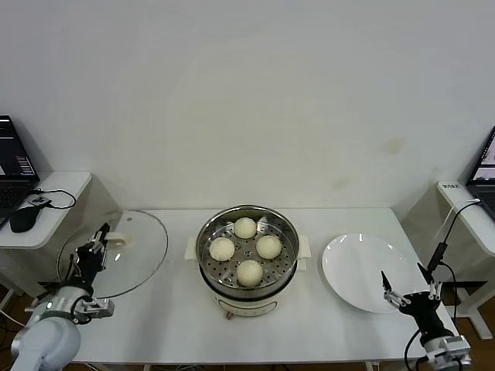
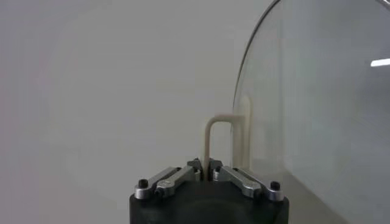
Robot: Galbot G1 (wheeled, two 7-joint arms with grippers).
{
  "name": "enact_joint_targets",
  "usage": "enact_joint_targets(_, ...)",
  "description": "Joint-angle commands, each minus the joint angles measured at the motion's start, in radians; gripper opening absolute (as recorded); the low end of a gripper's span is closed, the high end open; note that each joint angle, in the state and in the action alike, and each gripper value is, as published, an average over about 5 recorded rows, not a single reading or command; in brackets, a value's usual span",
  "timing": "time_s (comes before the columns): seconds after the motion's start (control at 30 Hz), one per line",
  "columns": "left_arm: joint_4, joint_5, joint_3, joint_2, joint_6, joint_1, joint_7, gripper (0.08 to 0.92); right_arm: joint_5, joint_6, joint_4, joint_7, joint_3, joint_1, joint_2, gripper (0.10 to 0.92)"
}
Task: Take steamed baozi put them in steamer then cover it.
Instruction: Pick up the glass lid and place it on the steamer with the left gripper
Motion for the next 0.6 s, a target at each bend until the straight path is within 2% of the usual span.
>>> enact_joint_targets(0.03, -0.252, -0.114, 0.127, 0.083, 0.171, -0.025, 0.068, 0.137, -0.069, 0.022, -0.019, -0.008, -0.038, 0.013, 0.027, 0.823)
enact_joint_targets(0.2, -0.252, -0.109, 0.276, 0.104, 0.23, -0.11, 0.081, 0.137, -0.153, 0.047, -0.03, 0.0, -0.054, 0.016, 0.062, 0.823)
enact_joint_targets(0.33, -0.223, -0.09, 0.394, 0.089, 0.279, -0.198, 0.109, 0.137, -0.212, 0.069, -0.038, 0.005, -0.061, 0.023, 0.103, 0.823)
enact_joint_targets(0.47, -0.18, -0.036, 0.507, 0.036, 0.32, -0.297, 0.151, 0.137, -0.269, 0.081, -0.05, 0.014, -0.067, 0.039, 0.161, 0.823)
enact_joint_targets(0.6, -0.138, 0.051, 0.591, -0.047, 0.35, -0.388, 0.202, 0.137, -0.334, 0.099, -0.069, 0.024, -0.071, 0.053, 0.205, 0.823)
